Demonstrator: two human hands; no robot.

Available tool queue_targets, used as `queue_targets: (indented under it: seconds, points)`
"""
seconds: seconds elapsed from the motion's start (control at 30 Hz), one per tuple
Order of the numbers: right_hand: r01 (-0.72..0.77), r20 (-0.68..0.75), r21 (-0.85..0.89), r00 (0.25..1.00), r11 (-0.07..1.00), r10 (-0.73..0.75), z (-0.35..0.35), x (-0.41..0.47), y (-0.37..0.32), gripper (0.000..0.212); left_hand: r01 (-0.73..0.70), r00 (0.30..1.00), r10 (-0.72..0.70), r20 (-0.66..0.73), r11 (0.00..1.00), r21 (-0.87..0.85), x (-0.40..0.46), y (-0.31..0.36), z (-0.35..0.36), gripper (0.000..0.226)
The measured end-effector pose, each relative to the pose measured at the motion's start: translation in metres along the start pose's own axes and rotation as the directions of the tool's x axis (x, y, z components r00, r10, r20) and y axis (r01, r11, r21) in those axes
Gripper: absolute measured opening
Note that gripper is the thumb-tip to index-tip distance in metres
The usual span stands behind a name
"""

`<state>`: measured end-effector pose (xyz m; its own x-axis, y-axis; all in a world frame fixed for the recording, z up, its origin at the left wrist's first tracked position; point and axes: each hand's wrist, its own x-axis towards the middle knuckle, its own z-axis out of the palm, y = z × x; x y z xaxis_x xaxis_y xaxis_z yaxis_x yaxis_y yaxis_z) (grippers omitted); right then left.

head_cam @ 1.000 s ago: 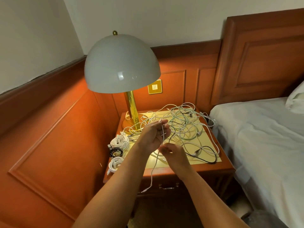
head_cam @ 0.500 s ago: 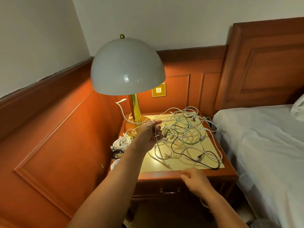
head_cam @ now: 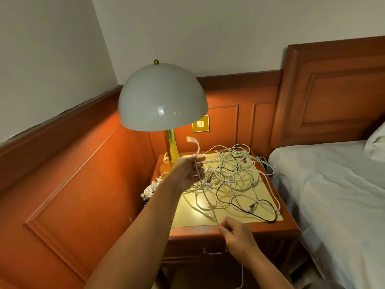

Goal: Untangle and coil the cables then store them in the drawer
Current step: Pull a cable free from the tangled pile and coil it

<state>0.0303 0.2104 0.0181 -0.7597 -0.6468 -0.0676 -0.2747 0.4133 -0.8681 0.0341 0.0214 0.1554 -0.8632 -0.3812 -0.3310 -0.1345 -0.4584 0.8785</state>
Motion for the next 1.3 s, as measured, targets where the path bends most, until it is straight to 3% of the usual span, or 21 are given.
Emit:
queue_targets:
  seconds: [0.13,0.3,0.43,0.63,0.93,1.13,1.3]
  points:
    - [-0.116,-0.024,-0.078,0.993,0.990,0.114,-0.003,-0.004,0.019,0.010,-0.070,0.992,0.075,-0.103,0.996,0.049,0.002,0.008,0.007,0.033]
    - [0.037,-0.067,0.221,0.998,0.975,-0.023,-0.022,0.016,-0.035,0.038,-0.068,0.997,0.068,-0.047,0.998,0.001,-0.007,-0.006,0.018,0.032]
    - [-0.014,0.035,0.572,0.999,0.820,-0.007,-0.019,0.025,-0.071,0.036,-0.034,0.999,0.035,0.026,0.999,-0.004,-0.014,-0.016,0.017,0.031]
    - [0.148,-0.185,0.516,0.981,0.843,-0.059,-0.004,0.016,-0.063,0.019,0.054,0.998,-0.055,0.037,0.998,0.030,-0.008,-0.004,0.003,0.029]
    - [-0.040,0.019,0.426,0.999,0.904,0.035,0.003,0.019,-0.031,0.008,0.009,0.983,-0.002,-0.184,0.999,0.038,0.016,0.020,-0.004,0.032]
    - [-0.010,0.112,0.513,0.992,0.858,-0.055,-0.012,0.038,-0.054,0.021,-0.021,0.996,0.024,-0.081,0.999,0.041,0.017,0.012,0.003,0.036]
    - [0.069,0.052,0.480,0.993,0.875,-0.107,-0.015,0.047,-0.059,0.024,0.014,0.999,-0.011,0.041,0.997,-0.070,0.005,0.013,0.007,0.033]
